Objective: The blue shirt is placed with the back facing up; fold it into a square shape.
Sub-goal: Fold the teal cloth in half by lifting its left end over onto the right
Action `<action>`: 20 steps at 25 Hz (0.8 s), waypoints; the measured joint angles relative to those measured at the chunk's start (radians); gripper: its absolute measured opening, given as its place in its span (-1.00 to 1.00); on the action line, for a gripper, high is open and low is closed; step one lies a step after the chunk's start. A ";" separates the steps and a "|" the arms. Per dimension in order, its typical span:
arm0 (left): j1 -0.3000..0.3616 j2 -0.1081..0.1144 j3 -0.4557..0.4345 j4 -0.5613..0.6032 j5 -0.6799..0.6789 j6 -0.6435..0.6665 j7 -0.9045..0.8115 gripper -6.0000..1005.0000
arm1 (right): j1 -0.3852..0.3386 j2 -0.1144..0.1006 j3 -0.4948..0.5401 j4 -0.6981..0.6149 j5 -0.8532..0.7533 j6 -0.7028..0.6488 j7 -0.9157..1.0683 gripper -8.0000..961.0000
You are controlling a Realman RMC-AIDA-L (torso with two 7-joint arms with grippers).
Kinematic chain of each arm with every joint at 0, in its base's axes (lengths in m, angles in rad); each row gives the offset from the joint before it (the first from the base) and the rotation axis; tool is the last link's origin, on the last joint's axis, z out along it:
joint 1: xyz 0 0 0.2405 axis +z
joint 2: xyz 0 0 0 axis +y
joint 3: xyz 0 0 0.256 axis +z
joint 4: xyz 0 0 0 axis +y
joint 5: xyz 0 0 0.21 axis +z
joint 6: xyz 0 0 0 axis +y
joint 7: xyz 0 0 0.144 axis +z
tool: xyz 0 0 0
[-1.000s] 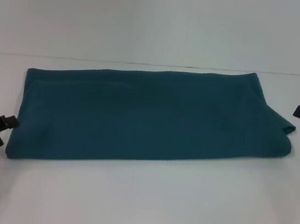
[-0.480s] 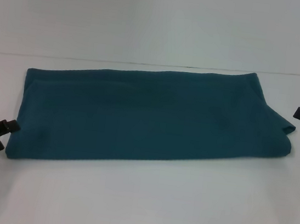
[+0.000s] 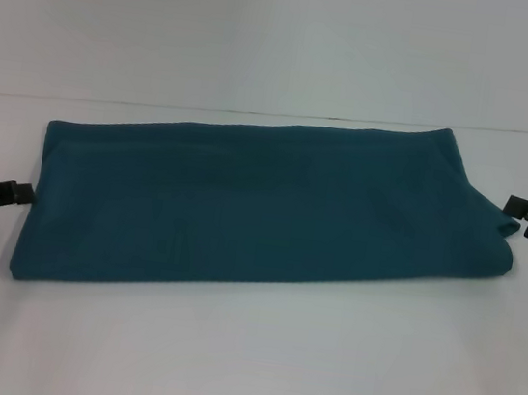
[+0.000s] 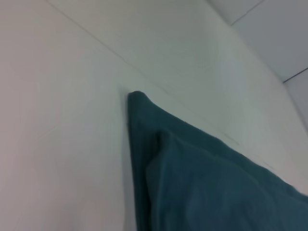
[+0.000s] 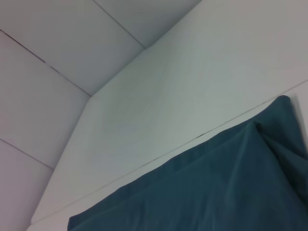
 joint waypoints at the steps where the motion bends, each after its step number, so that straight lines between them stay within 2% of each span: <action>1: -0.012 -0.002 0.002 0.013 0.029 -0.007 -0.021 0.74 | 0.001 0.001 0.000 0.000 0.000 0.000 0.001 0.80; 7: -0.079 -0.037 0.006 0.091 0.181 -0.019 -0.052 0.74 | 0.003 0.003 0.000 0.001 -0.006 0.000 0.003 0.80; 10: -0.085 -0.046 -0.013 0.094 0.186 -0.018 -0.057 0.74 | 0.000 0.003 0.000 0.002 -0.008 0.000 0.003 0.80; 13: -0.054 -0.074 -0.078 0.094 0.155 -0.013 -0.068 0.74 | -0.001 0.004 0.000 0.002 -0.009 0.000 0.003 0.80; 17: 0.029 -0.133 -0.164 0.090 0.049 -0.005 -0.066 0.74 | -0.001 0.009 0.002 0.002 -0.009 0.002 0.001 0.80; 20: 0.076 -0.152 -0.173 0.062 -0.010 -0.004 -0.076 0.74 | -0.001 0.011 0.003 0.002 -0.009 0.005 -0.001 0.80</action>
